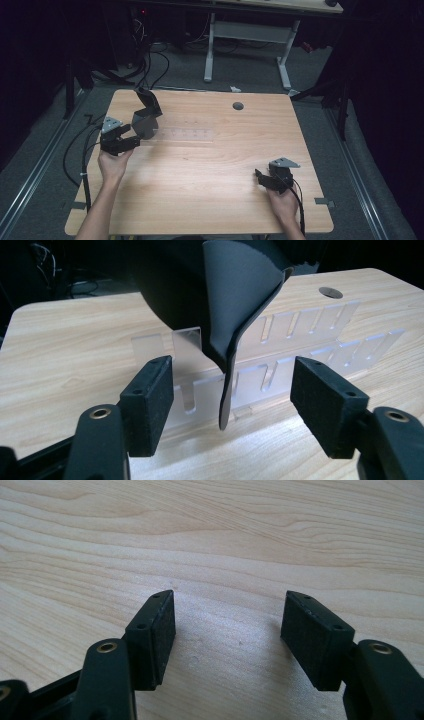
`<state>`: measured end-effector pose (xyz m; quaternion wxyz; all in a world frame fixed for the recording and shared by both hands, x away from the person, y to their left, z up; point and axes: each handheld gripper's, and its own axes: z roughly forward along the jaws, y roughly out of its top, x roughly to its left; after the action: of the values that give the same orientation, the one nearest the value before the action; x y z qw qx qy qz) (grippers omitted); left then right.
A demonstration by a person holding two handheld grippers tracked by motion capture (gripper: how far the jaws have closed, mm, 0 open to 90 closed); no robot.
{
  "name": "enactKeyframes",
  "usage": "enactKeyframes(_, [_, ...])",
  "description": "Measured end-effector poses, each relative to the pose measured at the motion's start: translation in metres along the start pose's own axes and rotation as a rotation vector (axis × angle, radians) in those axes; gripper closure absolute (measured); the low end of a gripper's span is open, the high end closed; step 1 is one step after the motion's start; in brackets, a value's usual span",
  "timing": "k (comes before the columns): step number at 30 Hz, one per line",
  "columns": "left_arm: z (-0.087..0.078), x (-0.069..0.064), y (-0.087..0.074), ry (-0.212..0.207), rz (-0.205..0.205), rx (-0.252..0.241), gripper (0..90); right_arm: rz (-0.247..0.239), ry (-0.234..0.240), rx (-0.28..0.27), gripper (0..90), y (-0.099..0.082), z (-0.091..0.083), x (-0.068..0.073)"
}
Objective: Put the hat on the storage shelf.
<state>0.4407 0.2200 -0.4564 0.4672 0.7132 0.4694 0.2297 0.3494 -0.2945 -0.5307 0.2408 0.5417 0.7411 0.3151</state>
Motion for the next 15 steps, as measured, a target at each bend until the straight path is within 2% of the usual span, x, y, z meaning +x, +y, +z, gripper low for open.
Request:
enactKeyframes(5, [-0.007,-0.001,-0.005,-0.015,-0.020,0.013,33.4,0.000,0.000,0.000,38.8,0.000,0.000,0.000])
enactKeyframes(8, [-0.009,-0.006,-0.019,-0.049,-0.038,0.036,33.6,-0.001,0.000,0.000,38.7,0.000,0.000,0.000])
enactKeyframes(10, [-0.006,-0.013,-0.033,-0.061,-0.032,0.086,33.6,0.000,0.000,0.000,38.8,0.000,0.000,0.000])
enactKeyframes(12, [0.002,-0.021,-0.054,-0.052,-0.002,0.153,33.5,-0.001,0.000,0.000,38.8,0.000,0.000,0.000])
enactKeyframes(14, [0.012,-0.029,-0.076,-0.015,0.041,0.226,33.3,0.000,0.000,0.000,38.8,0.000,0.000,0.000])
enactKeyframes(15, [0.016,-0.031,-0.083,0.003,0.061,0.245,33.2,-0.001,0.000,0.000,38.8,0.000,0.000,0.000])
